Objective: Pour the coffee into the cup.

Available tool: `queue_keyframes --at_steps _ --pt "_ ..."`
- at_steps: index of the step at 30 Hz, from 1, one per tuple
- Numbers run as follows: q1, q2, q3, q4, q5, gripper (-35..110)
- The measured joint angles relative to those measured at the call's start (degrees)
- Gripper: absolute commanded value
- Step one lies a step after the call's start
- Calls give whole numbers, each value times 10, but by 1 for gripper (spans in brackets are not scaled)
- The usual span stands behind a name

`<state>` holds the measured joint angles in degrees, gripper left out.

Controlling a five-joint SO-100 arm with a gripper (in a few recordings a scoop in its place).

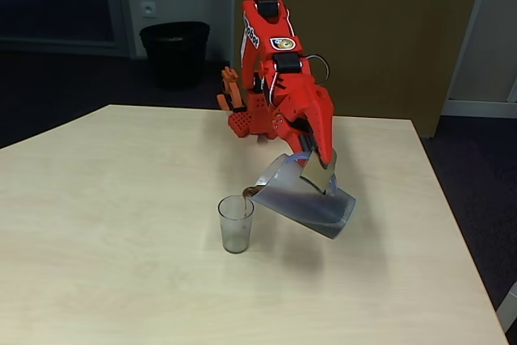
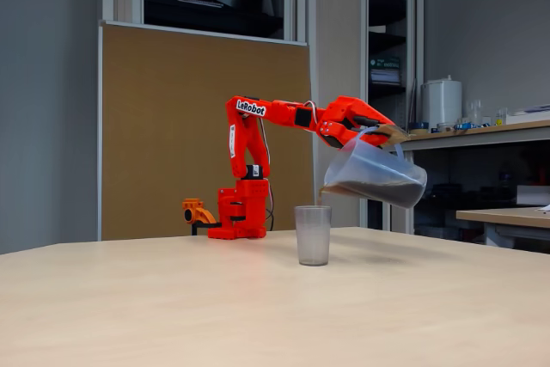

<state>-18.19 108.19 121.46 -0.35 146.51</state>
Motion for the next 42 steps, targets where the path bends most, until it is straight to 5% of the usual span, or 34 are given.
queue_keyframes --at_steps 42 --pt "9 0 19 -72 77 0"
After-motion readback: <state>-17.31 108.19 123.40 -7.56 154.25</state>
